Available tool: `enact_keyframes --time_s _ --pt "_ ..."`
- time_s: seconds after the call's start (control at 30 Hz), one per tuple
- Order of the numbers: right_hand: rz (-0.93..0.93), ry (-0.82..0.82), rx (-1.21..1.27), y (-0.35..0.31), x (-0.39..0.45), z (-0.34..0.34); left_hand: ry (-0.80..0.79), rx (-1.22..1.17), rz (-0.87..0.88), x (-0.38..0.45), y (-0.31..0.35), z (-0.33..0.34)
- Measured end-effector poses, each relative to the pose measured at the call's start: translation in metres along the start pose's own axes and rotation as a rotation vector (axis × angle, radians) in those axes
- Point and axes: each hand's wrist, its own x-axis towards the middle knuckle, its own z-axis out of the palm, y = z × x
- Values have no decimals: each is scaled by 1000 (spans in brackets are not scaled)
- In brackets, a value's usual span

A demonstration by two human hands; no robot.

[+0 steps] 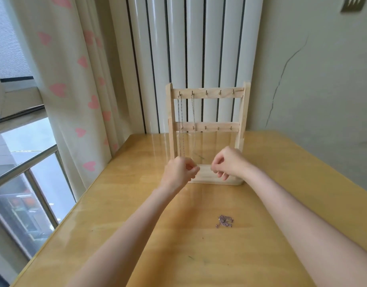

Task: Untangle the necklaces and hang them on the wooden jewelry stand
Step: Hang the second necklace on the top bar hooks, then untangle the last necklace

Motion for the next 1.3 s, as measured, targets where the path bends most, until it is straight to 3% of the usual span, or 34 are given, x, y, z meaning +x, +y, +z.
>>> enact_keyframes --time_s 0.1,0.17,0.27,0.57,0.8,1.0,1.1,1.23,1.3 --pt "34 -327 -226 11 -24 2 -324 107 47 -22 5 24" --pt "49 -386 -324 18 -33 8 -455 62 52 -32 8 33" --pt "82 -463 -359 27 -41 16 -527 42 51 -43 14 38" --pt "-2 -385 -310 35 -47 25 -472 212 70 -59 30 43" --pt "-41 -414 -264 38 -53 25 -436 340 94 -61 30 44" --pt "-35 -332 -294 38 -55 32 -429 201 66 -59 22 41" --pt "-54 -217 -68 42 -55 30 -432 47 30 -57 15 38" --pt "-41 10 703 38 -52 25 -427 -663 -185 -54 12 31" --pt "-17 81 985 39 -50 28 -406 -876 -259 -52 9 31"
